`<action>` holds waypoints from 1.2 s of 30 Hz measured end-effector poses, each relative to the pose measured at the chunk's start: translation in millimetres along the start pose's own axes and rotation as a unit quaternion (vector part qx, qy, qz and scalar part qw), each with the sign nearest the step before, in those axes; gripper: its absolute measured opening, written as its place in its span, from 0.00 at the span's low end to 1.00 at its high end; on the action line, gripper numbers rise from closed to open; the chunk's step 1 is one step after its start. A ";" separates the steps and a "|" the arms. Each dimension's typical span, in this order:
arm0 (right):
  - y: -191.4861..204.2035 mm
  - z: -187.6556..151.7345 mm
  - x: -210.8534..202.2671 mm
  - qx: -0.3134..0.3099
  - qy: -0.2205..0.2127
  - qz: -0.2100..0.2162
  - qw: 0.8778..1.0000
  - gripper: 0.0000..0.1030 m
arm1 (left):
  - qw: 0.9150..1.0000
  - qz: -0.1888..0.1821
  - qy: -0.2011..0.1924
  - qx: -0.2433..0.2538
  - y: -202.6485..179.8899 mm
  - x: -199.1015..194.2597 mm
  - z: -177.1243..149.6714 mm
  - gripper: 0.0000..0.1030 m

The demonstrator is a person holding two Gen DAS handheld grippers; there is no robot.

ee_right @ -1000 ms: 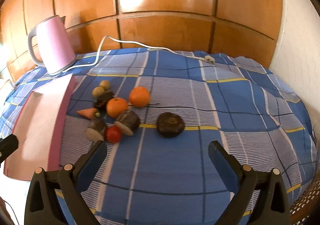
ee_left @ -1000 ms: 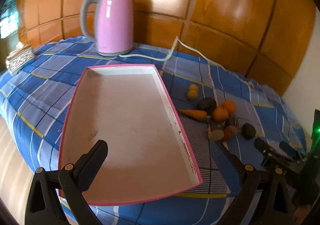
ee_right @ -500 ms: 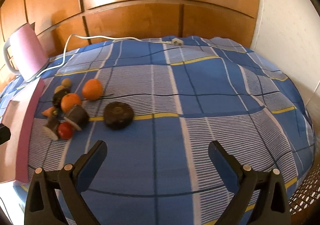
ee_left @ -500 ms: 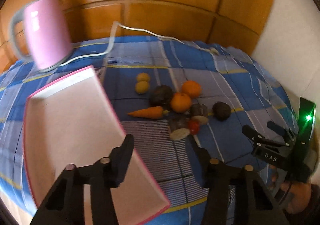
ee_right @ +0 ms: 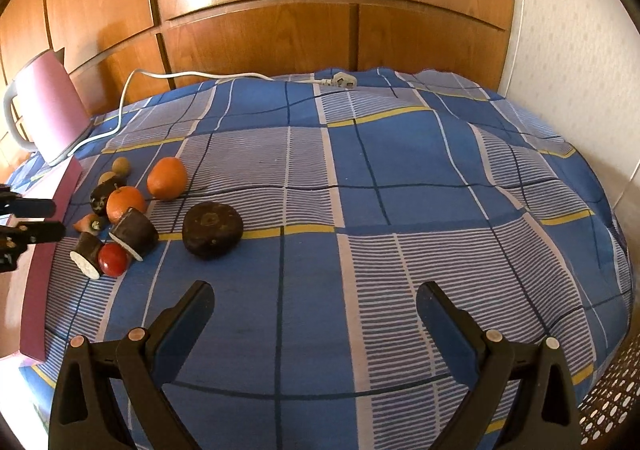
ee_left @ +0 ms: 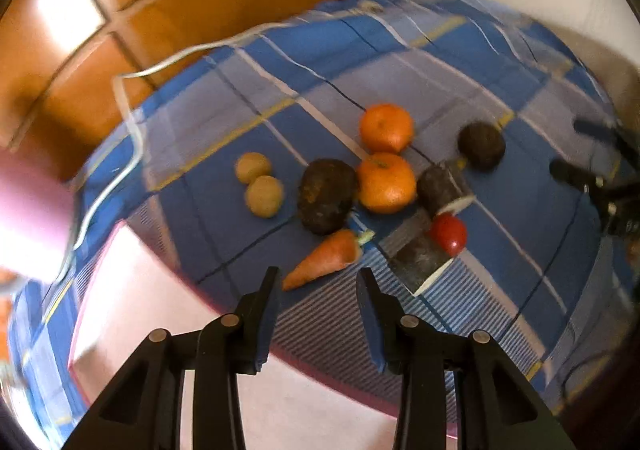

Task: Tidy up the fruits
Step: 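Move the left gripper over the produce and grasp the carrot, then carry the carrot with the left gripper into the tray and release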

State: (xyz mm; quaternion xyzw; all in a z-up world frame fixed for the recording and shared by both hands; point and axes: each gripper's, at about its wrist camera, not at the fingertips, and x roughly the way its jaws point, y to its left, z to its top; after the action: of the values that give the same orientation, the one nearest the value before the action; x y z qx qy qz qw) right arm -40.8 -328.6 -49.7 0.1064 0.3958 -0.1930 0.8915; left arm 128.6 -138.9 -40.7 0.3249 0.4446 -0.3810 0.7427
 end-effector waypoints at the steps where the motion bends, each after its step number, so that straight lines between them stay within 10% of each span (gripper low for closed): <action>1: -0.6 -0.1 0.5 0.000 0.002 0.000 1.000 1.00 | 1.000 -0.004 0.007 0.014 -1.2 4.6 0.9 0.38; 16: -11.7 1.9 4.1 0.008 0.008 -0.005 1.000 0.99 | 0.998 -0.040 0.013 0.038 8.5 23.3 13.9 0.25; 36: 8.9 -0.1 2.0 -0.023 0.015 0.003 1.000 0.93 | 0.982 -0.093 -0.089 -0.141 -7.1 -20.1 -16.1 0.16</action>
State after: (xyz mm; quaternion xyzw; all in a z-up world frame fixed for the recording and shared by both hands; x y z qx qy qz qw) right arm -35.8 -321.0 -50.9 0.0905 0.4134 -0.1797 0.8880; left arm 109.6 -123.7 -29.8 0.1390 0.4539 -0.4096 0.7790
